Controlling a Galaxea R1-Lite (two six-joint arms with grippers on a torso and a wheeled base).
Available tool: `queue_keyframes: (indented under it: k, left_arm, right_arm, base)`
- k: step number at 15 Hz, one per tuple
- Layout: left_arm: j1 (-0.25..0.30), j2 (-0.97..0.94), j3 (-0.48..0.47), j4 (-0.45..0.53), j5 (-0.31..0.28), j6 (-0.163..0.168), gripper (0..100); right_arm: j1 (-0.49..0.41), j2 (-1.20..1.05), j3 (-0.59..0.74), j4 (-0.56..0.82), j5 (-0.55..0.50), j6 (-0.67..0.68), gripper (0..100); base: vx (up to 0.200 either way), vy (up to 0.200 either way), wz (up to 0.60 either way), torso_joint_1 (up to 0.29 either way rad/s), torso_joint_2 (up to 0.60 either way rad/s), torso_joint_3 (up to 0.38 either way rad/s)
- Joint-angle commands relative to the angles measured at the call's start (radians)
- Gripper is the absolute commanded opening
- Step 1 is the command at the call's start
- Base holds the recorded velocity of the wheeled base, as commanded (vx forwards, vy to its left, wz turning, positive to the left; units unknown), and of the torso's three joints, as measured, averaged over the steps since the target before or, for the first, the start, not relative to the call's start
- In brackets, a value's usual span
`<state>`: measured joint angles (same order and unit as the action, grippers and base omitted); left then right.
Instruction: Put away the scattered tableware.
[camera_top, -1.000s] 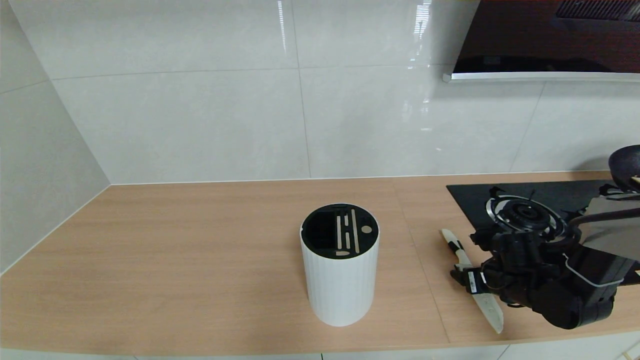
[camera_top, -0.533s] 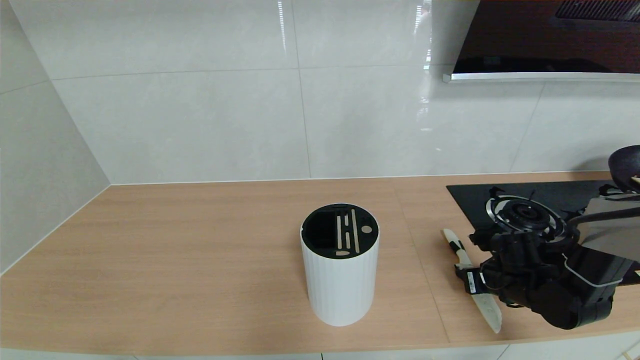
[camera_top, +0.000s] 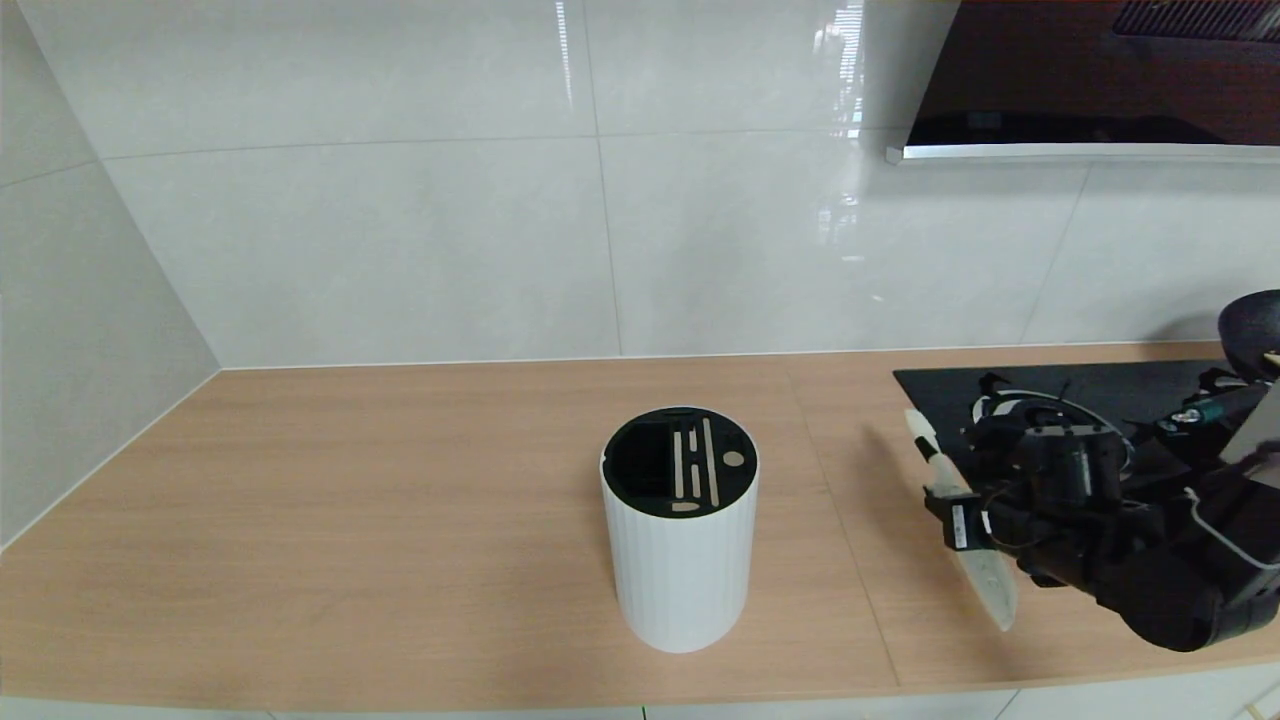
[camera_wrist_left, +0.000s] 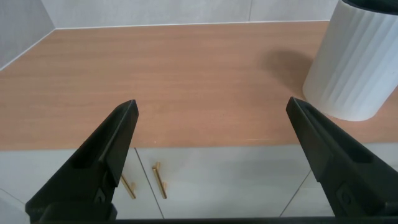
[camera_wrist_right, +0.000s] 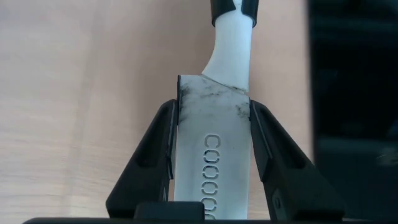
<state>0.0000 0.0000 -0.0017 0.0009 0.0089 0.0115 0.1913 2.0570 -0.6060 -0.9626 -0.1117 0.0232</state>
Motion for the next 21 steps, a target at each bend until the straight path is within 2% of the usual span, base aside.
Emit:
queue_keyframes:
  k: [1,2,3,4,5,7,8,9,10,11,12,13,15,17,18,19,21]
  left_arm:
    - [-0.002,0.015,-0.001,0.001,-0.003,0.007,100]
    - [-0.012,0.075,-0.035,0.002,-0.029,0.028,100]
    - [-0.026,0.144,-0.123,0.005,-0.086,0.036,100]
    - [-0.032,0.272,-0.267,0.005,-0.165,0.036,100]
    - [-0.032,0.407,-0.393,0.004,-0.216,0.036,100]
    - [-0.032,0.655,-0.616,0.001,-0.256,0.039,100]
    - [-0.032,0.762,-0.690,-0.002,-0.254,0.036,100]
    - [-0.034,0.822,-0.722,-0.013,-0.253,0.027,100]
    - [-0.066,0.917,-0.736,-0.055,-0.253,-0.011,100]
    - [-0.150,0.992,-0.736,-0.113,-0.250,-0.071,100]
    - [-0.252,1.078,-0.742,-0.182,-0.250,-0.177,100]
    - [-0.330,1.154,-0.768,-0.260,-0.250,-0.278,100]
    - [-0.433,1.284,-0.828,-0.395,-0.253,-0.416,100]
    - [-0.534,1.361,-0.833,-0.492,-0.268,-0.551,100]
    - [-0.577,1.370,-0.831,-0.510,-0.280,-0.597,100]
    - [-0.623,1.393,-0.834,-0.542,-0.300,-0.636,100]
    - [-0.669,1.459,-0.825,-0.599,-0.303,-0.637,100]
  right_arm:
    - [0.016,-0.196,-0.023,0.001,-0.002,-0.002,0]
    - [0.025,-0.236,-0.064,0.008,-0.002,-0.003,0]
    - [0.042,-0.276,-0.109,0.044,-0.006,-0.003,0]
    - [0.088,-0.348,-0.170,0.130,-0.034,-0.003,0]
    - [0.125,-0.397,-0.221,0.206,-0.059,-0.002,0]
    - [0.195,-0.495,-0.248,0.294,-0.098,0.011,0]
    - [0.217,-0.529,-0.230,0.303,-0.102,0.043,0]
    - [0.235,-0.543,-0.222,0.306,-0.106,0.047,0]
    - [0.278,-0.569,-0.215,0.309,-0.111,0.049,0]
    - [0.315,-0.589,-0.201,0.321,-0.109,0.050,0]
    - [0.364,-0.600,-0.195,0.340,-0.111,0.055,0]
    - [0.398,-0.606,-0.195,0.357,-0.111,0.070,0]
    - [0.468,-0.610,-0.193,0.361,-0.111,0.104,0]
    - [0.520,-0.604,-0.195,0.361,-0.108,0.118,0]
    - [0.550,-0.603,-0.195,0.361,-0.108,0.124,0]
    - [0.616,-0.597,-0.193,0.361,-0.108,0.133,0]
    - [0.698,-0.563,-0.192,0.361,-0.109,0.165,0]
  base:
    - [0.000,0.000,0.00,0.000,0.00,0.000]
    - [0.000,0.000,0.00,0.000,0.00,0.000]
    - [0.000,0.000,0.00,0.000,0.00,0.000]
    - [0.000,0.000,0.00,0.000,0.00,0.000]
    - [0.000,0.000,0.00,0.000,0.00,0.000]
    - [0.000,0.000,0.00,0.000,0.00,0.000]
    - [0.000,0.000,0.00,0.000,0.00,0.000]
    - [0.000,0.000,0.00,0.000,0.00,0.000]
    - [0.000,0.000,0.00,0.000,0.00,0.000]
    - [0.000,0.000,0.00,0.000,0.00,0.000]
    - [0.000,0.000,0.00,0.000,0.00,0.000]
    - [0.000,0.000,0.00,0.000,0.00,0.000]
    - [0.000,0.000,0.00,0.000,0.00,0.000]
    - [0.000,0.000,0.00,0.000,0.00,0.000]
    - [0.000,0.000,0.00,0.000,0.00,0.000]
    - [0.000,0.000,0.00,0.000,0.00,0.000]
    - [0.000,0.000,0.00,0.000,0.00,0.000]
